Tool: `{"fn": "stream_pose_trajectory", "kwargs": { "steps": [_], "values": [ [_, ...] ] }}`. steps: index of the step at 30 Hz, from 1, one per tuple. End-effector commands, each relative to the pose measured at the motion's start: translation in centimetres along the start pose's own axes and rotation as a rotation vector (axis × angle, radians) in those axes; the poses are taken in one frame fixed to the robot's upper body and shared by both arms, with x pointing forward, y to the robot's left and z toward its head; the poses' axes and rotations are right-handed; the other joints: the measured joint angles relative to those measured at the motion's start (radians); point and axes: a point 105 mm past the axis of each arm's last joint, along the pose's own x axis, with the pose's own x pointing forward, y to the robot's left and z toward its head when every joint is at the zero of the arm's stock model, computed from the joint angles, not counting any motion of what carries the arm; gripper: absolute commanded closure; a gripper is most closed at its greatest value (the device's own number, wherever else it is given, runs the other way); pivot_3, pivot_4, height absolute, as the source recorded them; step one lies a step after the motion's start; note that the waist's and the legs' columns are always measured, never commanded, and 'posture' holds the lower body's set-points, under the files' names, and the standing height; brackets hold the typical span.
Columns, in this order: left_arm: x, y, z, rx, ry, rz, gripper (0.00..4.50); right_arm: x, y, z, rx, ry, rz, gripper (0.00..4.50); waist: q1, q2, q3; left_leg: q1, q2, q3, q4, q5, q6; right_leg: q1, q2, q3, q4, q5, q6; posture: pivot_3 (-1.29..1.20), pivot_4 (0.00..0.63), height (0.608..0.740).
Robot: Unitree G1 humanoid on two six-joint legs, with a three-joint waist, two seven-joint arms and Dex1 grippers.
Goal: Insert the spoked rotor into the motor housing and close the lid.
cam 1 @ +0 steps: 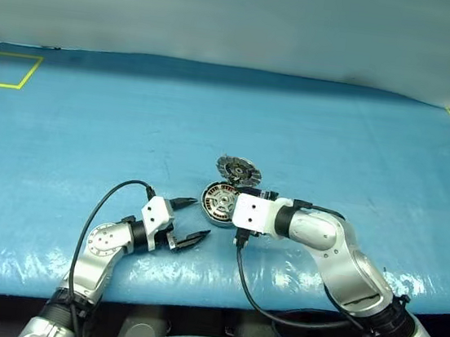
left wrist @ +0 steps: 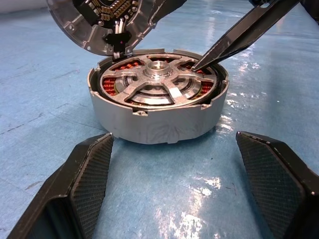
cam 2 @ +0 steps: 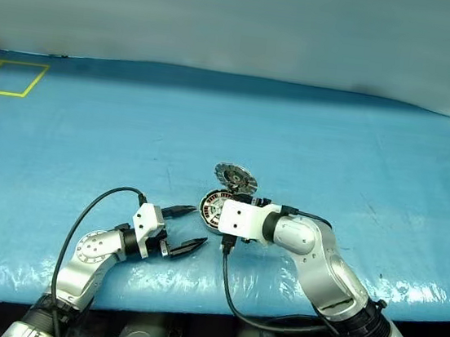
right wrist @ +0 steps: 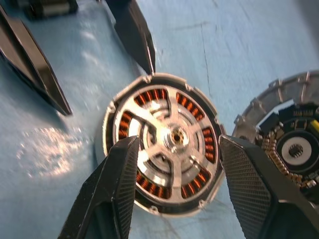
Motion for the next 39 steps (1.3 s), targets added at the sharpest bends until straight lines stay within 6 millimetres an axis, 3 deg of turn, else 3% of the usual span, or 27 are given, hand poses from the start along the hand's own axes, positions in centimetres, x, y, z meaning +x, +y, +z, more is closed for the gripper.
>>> {"fn": "stream_pose_trajectory", "kwargs": {
  "steps": [1, 4, 9, 11, 13, 19, 24, 26, 30, 33, 39],
  "values": [
    [-0.1, 0.5, 0.8, 0.002, -0.03, 0.014, 0.29, -0.9, -1.9, 0.8, 0.035, -0.047, -0.083, 1.81, 0.0, 0.0, 0.0, 0.0, 0.0, 0.0, 0.0, 0.0, 0.0, 0.0, 0.0, 0.0, 0.0, 0.0, 0.0, 0.0, 0.15, 0.74],
    [0.0, 0.4, 1.1, -0.002, -0.042, 0.014, 0.29, -0.7, -1.9, 0.8, 0.155, -0.087, -0.087, 1.81, 0.0, 0.0, 0.0, 0.0, 0.0, 0.0, 0.001, 0.0, 0.0, 0.0, 0.0, 0.0, 0.0, 0.0, 0.001, 0.0, 0.15, 0.74],
    [-0.1, 0.3, 1.6, 0.005, -0.062, 0.036, 0.29, 0.2, -2.4, 0.1, 0.352, -0.128, -0.152, 3.41, -0.001, 0.0, 0.0, 0.0, 0.0, 0.0, 0.0, 0.0, 0.0, 0.0, 0.0, 0.0, 0.0, 0.0, 0.0, 0.0, 0.15, 0.74],
    [-0.3, 0.7, 2.6, -0.013, -0.103, 0.055, 0.29, -0.3, -2.6, 1.4, 0.535, -0.263, -0.138, 4.11, -0.001, 0.0, 0.0, 0.0, 0.0, 0.0, 0.0, 0.0, 0.0, 0.0, 0.0, 0.0, 0.0, 0.0, 0.0, 0.0, 0.15, 0.74],
    [-0.6, 1.0, 3.3, -0.03, -0.129, 0.063, 0.29, -0.9, -2.6, 2.4, 0.628, -0.348, -0.109, 4.49, 0.0, 0.0, 0.0, -0.001, 0.0, -0.001, 0.0, 0.0, 0.0, 0.0, 0.0, 0.0, 0.0, 0.001, 0.0, 0.0, 0.15, 0.74],
    [-1.1, 2.2, 5.2, -0.024, -0.169, 0.069, 0.29, -2.0, -2.3, 0.4, 0.776, -0.337, -0.16, 4.49, 0.001, 0.0, 0.0, 0.0, 0.0, -0.001, 0.0, 0.0, 0.0, 0.001, 0.0, 0.0, 0.0, 0.001, 0.0, 0.0, 0.15, 0.74],
    [-0.4, 2.6, 6.5, -0.015, -0.183, 0.037, 0.29, -3.5, -1.4, -4.2, 0.927, -0.238, -0.295, 4.49, 0.001, 0.0, 0.0, 0.0, 0.0, -0.001, 0.0, 0.0, 0.0, 0.001, 0.001, 0.001, 0.0, 0.0, 0.0, 0.0, 0.15, 0.74],
    [-0.2, 2.4, 6.4, -0.009, -0.172, 0.023, 0.29, -3.9, -1.1, -5.1, 0.947, -0.217, -0.315, 4.49, -0.001, 0.0, 0.0, 0.0, -0.001, -0.001, 0.0, 0.0, 0.0, 0.001, 0.001, 0.001, 0.0, 0.001, 0.0, 0.0, 0.15, 0.74],
    [0.1, 2.0, 6.5, -0.015, -0.166, -0.006, 0.29, -5.3, -2.7, -6.7, 0.928, -0.185, -0.495, 4.49, -0.004, 0.0, 0.0, 0.0, -0.001, 0.0, 0.0, 0.0, 0.0, 0.0, 0.002, 0.002, 0.0, 0.0, 0.002, 0.0, 0.15, 0.74],
    [0.3, 1.9, 6.9, -0.003, -0.164, -0.022, 0.29, -5.6, -5.5, -6.2, 0.931, -0.266, -0.621, 4.49, -0.004, 0.001, 0.0, 0.001, 0.0, 0.0, 0.0, 0.001, -0.002, 0.0, 0.003, 0.002, 0.001, -0.002, 0.005, 0.0, 0.15, 0.74],
    [0.5, 2.2, 7.5, 0.017, -0.168, -0.022, 0.29, -3.1, -8.3, -3.9, 0.872, -0.343, -0.616, 4.49, -0.003, 0.001, 0.0, 0.001, 0.0, -0.001, 0.0, 0.002, -0.002, 0.0, 0.003, 0.003, 0.001, -0.001, 0.003, 0.0, 0.15, 0.74]
  ]
}}
